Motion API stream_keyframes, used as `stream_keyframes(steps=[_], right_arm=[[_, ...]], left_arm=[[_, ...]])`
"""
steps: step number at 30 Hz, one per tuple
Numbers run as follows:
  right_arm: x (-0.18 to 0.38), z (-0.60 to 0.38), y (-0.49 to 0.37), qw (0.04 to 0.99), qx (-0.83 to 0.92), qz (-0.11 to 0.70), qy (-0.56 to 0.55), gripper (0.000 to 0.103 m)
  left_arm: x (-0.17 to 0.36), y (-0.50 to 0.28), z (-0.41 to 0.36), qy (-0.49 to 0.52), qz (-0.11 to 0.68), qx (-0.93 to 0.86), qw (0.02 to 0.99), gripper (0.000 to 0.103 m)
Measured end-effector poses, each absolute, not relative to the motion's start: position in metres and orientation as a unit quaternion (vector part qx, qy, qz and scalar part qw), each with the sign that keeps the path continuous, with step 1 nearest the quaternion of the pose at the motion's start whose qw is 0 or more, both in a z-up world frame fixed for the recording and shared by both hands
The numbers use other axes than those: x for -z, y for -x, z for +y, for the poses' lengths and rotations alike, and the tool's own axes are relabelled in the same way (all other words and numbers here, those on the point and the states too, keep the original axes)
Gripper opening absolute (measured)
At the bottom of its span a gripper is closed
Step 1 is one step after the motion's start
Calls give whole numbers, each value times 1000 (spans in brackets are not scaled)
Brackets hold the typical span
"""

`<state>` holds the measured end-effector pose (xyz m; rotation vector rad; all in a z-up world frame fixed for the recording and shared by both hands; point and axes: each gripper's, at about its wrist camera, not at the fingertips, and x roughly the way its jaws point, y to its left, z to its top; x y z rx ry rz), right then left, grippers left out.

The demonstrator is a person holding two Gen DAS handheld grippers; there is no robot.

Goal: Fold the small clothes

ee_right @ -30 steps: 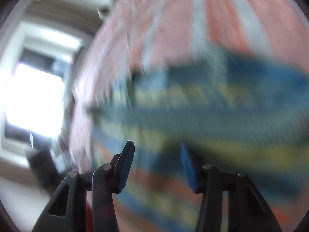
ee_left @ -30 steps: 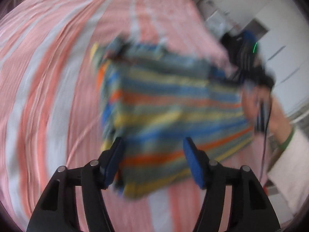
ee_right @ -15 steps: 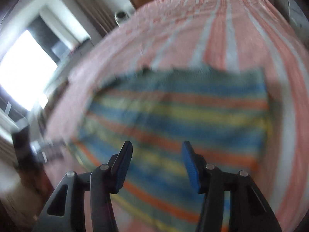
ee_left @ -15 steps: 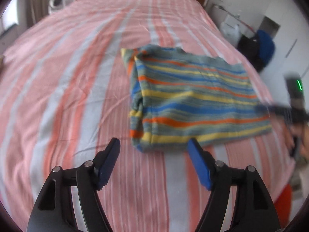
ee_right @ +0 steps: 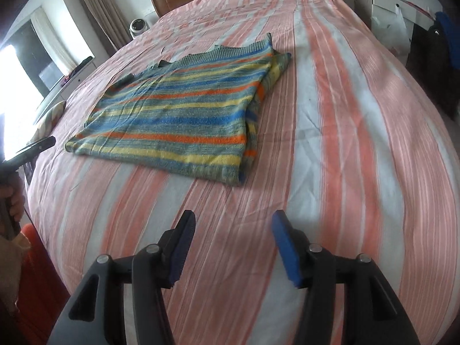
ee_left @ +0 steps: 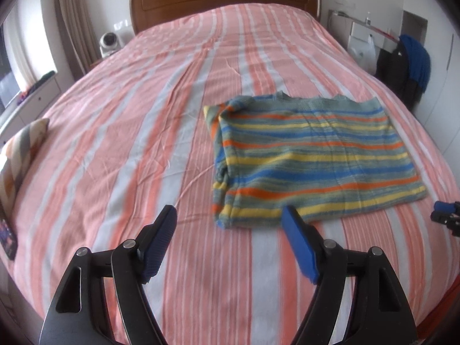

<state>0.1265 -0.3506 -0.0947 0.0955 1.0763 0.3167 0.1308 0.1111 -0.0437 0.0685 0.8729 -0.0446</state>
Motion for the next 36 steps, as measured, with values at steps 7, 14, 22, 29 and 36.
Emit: stream_keyframes(steps=[7,14,22,29,36], right_arm=[[91,-328,-128,850,-169,497,-28,56],[76,-356,-155,865,-167,466,-74,56],[98,-397,-292,804,-213,522,-188,56],[134,-379,-367,787,-196,544,-215,8],[47,-285,-361,809,-288,477,-189,8]], left_arm=[[39,-122,97,-55,411,19,910,79],[66,-113,-22,-101,410,195,885,83],[120,-144,-191,-235,370,307,845,76],[99,-174,-152,-104,382,316,862,6],[51,-169,24,86,376,238,891,6]])
